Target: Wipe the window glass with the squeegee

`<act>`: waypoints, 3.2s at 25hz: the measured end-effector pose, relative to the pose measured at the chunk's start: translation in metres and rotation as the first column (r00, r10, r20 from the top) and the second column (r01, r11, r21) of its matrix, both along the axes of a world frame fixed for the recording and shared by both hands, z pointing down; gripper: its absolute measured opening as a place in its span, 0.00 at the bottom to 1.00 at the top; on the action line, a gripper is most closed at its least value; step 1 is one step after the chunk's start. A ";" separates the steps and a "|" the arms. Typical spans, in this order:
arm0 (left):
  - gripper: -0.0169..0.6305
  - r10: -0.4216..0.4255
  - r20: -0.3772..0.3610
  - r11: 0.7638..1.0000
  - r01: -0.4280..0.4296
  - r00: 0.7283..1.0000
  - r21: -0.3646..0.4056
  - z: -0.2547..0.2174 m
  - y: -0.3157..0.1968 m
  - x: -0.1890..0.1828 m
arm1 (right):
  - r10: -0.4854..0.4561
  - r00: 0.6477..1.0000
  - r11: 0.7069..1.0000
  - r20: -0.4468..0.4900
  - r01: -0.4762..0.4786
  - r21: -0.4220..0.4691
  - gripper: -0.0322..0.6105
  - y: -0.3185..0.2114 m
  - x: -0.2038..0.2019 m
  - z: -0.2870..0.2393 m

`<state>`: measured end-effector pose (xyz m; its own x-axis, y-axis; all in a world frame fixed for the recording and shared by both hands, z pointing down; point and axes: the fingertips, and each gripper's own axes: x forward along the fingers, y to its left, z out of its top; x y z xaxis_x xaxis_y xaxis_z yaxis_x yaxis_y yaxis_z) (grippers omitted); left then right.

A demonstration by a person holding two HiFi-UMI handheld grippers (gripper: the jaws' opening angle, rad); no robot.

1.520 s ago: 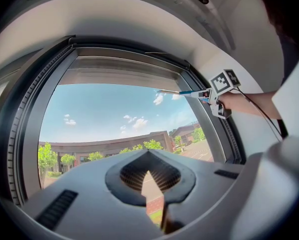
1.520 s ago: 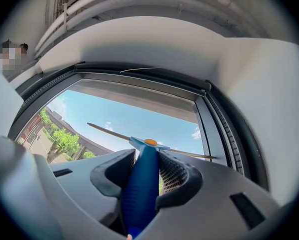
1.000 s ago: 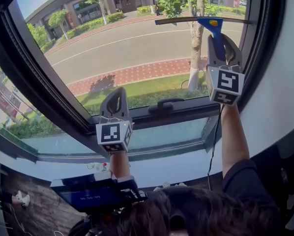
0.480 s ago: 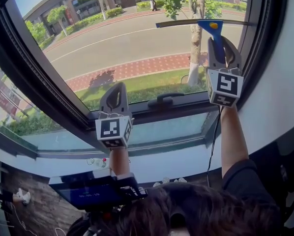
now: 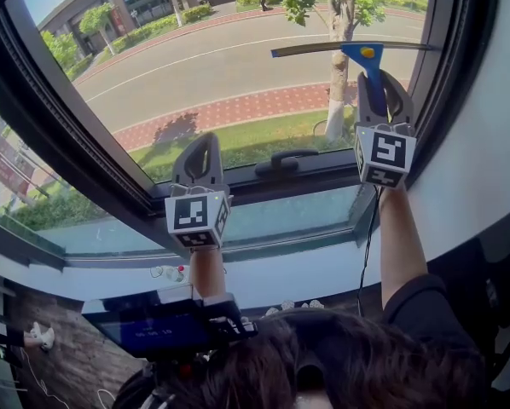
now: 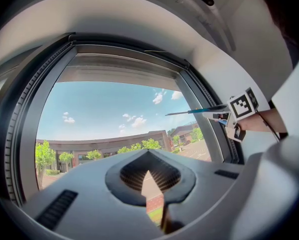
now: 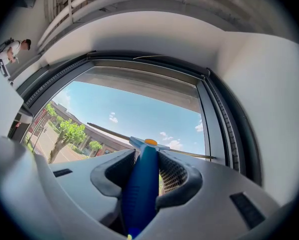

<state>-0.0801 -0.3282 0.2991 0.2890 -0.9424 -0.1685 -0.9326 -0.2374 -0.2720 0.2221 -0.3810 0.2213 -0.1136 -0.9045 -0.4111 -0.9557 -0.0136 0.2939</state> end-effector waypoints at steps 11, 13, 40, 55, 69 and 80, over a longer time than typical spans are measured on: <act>0.03 0.011 0.001 1.000 -0.011 1.000 -0.009 0.004 0.001 0.003 | 0.001 1.000 0.997 0.031 0.001 -0.074 0.27 0.002 -0.006 0.044; 0.03 0.013 0.003 1.000 -0.013 1.000 -0.010 0.005 0.001 0.003 | 0.000 1.000 0.997 0.029 0.003 -0.079 0.27 0.003 -0.008 0.048; 0.03 0.014 0.011 0.999 -0.013 1.000 -0.043 0.014 0.000 0.010 | 0.002 1.000 0.979 0.020 0.002 -0.203 0.27 0.004 -0.008 0.124; 0.03 0.047 -0.018 0.997 -0.048 0.999 -0.053 0.040 0.001 0.015 | 0.003 1.000 0.959 0.008 -0.001 -0.282 0.27 0.002 -0.009 0.167; 0.03 0.053 -0.035 0.992 -0.056 0.998 -0.112 0.070 -0.004 0.013 | 0.007 1.000 0.941 -0.010 -0.010 -0.338 0.27 0.002 -0.013 0.186; 0.03 0.048 -0.027 0.989 -0.052 0.998 -0.140 0.079 -0.005 0.015 | 0.009 1.000 0.928 0.013 -0.003 -0.372 0.27 0.004 -0.015 0.193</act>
